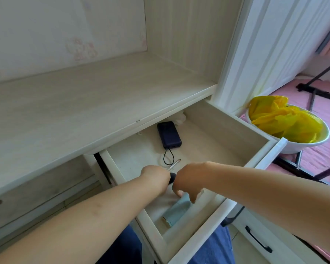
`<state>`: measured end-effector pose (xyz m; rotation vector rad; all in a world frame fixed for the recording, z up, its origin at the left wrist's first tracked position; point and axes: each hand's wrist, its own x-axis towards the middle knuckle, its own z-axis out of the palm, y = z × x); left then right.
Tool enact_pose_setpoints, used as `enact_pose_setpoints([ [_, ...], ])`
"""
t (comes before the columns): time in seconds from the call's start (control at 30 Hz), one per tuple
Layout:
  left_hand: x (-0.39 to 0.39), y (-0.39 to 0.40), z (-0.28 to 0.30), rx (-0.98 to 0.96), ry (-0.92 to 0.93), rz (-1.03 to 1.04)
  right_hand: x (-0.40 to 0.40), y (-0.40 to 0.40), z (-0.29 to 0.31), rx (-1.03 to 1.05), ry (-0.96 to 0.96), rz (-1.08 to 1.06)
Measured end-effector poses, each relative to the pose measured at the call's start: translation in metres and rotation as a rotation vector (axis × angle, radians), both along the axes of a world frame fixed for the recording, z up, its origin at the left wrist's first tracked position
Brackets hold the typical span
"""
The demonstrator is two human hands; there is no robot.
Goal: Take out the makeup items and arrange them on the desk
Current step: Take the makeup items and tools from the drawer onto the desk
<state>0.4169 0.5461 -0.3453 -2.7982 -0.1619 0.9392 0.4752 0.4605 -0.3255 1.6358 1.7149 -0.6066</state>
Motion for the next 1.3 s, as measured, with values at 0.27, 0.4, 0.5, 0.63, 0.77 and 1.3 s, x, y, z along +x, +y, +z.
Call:
enact_pose_setpoints([
  [0.27,0.008,-0.002,-0.011,0.003,0.017,0.075,-0.008,0.007,-0.022,-0.145,-0.108,0.089],
  [0.4,0.007,0.001,-0.004,-0.095,-0.036,0.088,0.01,-0.005,-0.013,-0.033,-0.011,-0.032],
  [0.5,0.009,0.014,0.007,-0.222,-0.18,0.18,0.029,-0.017,0.0,0.127,0.146,-0.254],
  [0.63,0.002,0.038,0.058,-0.494,-0.439,0.262,0.046,-0.03,0.029,0.351,0.318,-0.552],
  [0.77,-0.014,0.065,0.107,-0.813,-0.661,0.378,0.048,-0.028,0.054,0.543,0.602,-0.799],
  [1.3,-0.124,0.242,0.154,-0.789,-1.436,0.81,-0.009,0.206,0.14,1.032,1.241,-0.828],
])
